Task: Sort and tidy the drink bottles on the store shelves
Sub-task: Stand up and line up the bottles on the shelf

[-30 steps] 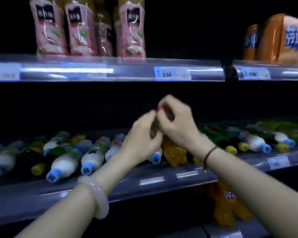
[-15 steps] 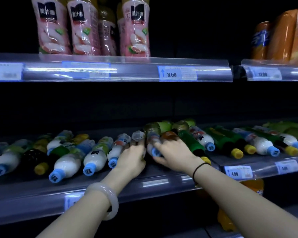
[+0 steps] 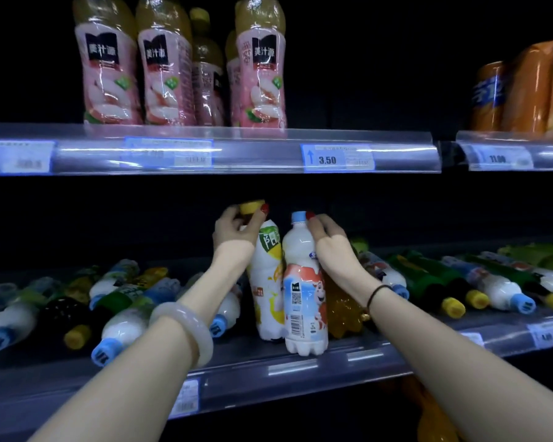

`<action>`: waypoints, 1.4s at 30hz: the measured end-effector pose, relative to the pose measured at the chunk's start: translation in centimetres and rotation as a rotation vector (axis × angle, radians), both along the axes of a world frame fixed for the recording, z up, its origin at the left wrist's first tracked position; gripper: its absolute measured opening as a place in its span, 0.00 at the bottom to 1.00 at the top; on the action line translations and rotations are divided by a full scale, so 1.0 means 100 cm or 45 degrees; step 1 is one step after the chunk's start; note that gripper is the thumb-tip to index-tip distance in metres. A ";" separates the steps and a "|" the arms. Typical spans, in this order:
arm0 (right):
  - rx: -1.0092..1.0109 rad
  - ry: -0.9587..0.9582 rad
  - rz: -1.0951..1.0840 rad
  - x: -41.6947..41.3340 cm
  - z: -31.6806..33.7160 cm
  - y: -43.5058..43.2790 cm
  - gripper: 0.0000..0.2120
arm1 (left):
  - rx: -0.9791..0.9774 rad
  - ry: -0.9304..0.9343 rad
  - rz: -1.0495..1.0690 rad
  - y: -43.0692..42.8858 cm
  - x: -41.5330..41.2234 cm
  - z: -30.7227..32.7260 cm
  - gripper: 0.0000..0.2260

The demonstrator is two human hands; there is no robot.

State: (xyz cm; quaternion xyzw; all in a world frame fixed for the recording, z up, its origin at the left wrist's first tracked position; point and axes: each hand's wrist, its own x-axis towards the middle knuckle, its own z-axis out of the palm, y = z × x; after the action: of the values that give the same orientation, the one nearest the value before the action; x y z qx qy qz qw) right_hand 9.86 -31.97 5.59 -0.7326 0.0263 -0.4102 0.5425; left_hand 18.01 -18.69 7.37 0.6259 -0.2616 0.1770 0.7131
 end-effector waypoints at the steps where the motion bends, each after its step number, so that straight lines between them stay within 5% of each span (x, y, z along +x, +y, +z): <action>1: 0.040 0.025 0.018 -0.002 -0.001 -0.002 0.12 | 0.006 -0.019 -0.057 -0.002 -0.002 -0.002 0.05; 3: 0.085 0.161 0.116 -0.011 -0.003 -0.005 0.24 | 0.087 -0.019 -0.188 -0.004 -0.007 -0.012 0.06; 6: 0.079 0.268 0.360 -0.025 -0.004 -0.016 0.36 | 0.226 0.112 -0.400 -0.006 -0.011 -0.042 0.23; 13: 0.025 -0.037 0.246 -0.010 -0.016 -0.004 0.17 | 0.118 0.250 -0.558 0.010 -0.001 -0.064 0.25; 18: -0.067 0.012 0.207 0.006 -0.018 -0.005 0.19 | 0.051 0.354 -0.576 0.024 0.004 -0.070 0.23; 23: -0.013 0.190 0.104 0.013 -0.020 -0.013 0.26 | 0.193 0.447 -0.636 0.032 -0.005 -0.063 0.33; 27: -0.009 0.276 0.050 -0.001 -0.018 -0.006 0.31 | 0.284 0.450 -0.631 0.049 -0.005 -0.049 0.22; 30: -0.196 0.079 -0.418 -0.017 -0.018 0.019 0.32 | 0.254 0.360 -0.363 0.069 0.003 -0.034 0.22; 32: -0.504 -0.262 -0.557 -0.032 -0.020 0.053 0.17 | 0.501 0.173 0.025 0.089 0.014 -0.032 0.19; 34: -0.894 -0.337 -0.333 -0.040 -0.026 0.092 0.06 | 0.966 0.069 0.236 0.107 0.017 -0.040 0.15; 38: -1.599 0.284 -0.052 -0.017 -0.052 0.155 0.13 | 1.769 0.000 0.171 0.122 0.009 -0.063 0.15; 40: -1.679 0.630 -0.129 -0.001 -0.058 0.170 0.26 | 1.880 -0.134 0.125 0.123 0.009 -0.070 0.16; 42: -1.680 0.800 -0.198 0.009 -0.056 0.178 0.26 | 1.852 -0.202 0.161 0.125 0.011 -0.073 0.12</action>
State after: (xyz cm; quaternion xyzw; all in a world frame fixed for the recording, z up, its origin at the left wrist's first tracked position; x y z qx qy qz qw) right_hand 10.79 -14.19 -0.05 -0.9859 -0.0200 -0.1484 -0.0752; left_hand 19.10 -6.16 0.07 0.9401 -0.3272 0.0440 0.0847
